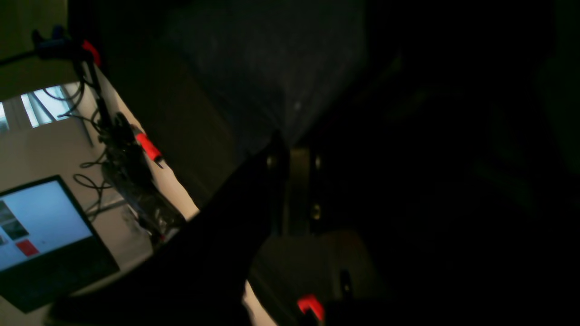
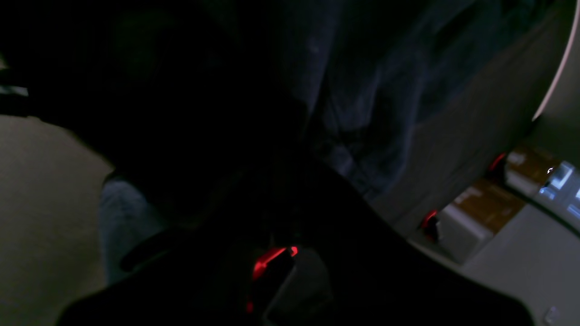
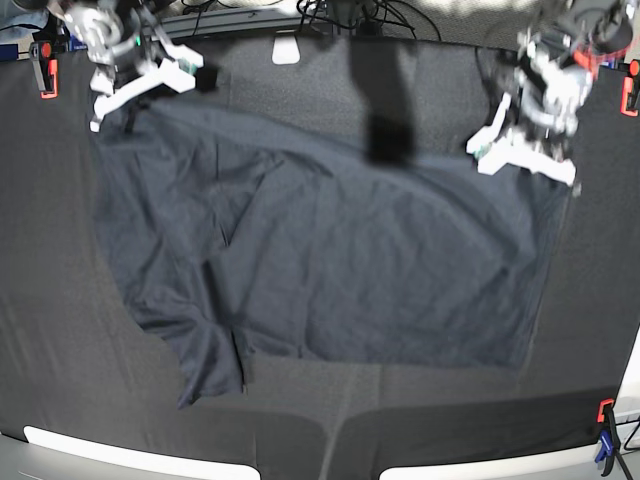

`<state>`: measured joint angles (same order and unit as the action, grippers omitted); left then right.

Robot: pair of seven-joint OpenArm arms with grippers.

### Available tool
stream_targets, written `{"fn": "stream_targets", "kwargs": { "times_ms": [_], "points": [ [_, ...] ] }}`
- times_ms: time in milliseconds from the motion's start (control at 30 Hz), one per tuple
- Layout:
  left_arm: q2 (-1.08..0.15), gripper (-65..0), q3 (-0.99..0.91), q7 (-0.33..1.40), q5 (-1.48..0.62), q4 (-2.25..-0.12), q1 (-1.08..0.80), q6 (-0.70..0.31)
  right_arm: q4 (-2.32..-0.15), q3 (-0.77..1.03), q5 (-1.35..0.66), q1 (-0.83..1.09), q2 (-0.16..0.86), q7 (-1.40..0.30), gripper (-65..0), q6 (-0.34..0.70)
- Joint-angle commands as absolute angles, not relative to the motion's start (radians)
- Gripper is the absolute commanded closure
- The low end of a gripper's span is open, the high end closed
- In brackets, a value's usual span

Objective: Layout the t-shirt on the table in an organized manner, then fold the t-shirt properly
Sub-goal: 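Release the hem and raise both grippers toward the table's back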

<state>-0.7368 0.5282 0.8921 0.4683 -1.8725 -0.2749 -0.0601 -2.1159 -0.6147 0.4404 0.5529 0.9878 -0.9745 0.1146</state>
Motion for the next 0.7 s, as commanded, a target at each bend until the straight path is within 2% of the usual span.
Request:
{"fn": "stream_targets", "kwargs": {
  "times_ms": [0, 267, 467, 667],
  "points": [
    [-0.761, 0.0, 0.52, 0.911, 0.492, -1.893, -0.291, -0.048, -2.143, -0.609, 0.471, 0.566, 1.016, -0.987, 0.0, 0.104],
    [-0.842, 0.0, 0.519, 1.007, 0.628, -1.896, -0.44, 0.062, -2.197, -0.609, 0.504, 0.667, 1.1, -1.027, 0.0, 0.104],
    [-0.848, 0.0, 0.519, 0.998, 0.636, -1.896, -0.513, 0.064, -2.197, -0.609, 0.502, 0.714, 1.108, -1.033, 0.0, 0.103],
    [-0.848, 0.0, 0.519, 0.999, 0.628, -1.896, -0.515, 0.065, -2.197, -0.609, 0.501, 0.715, 1.106, -1.076, 0.0, 0.052]
  ]
}}
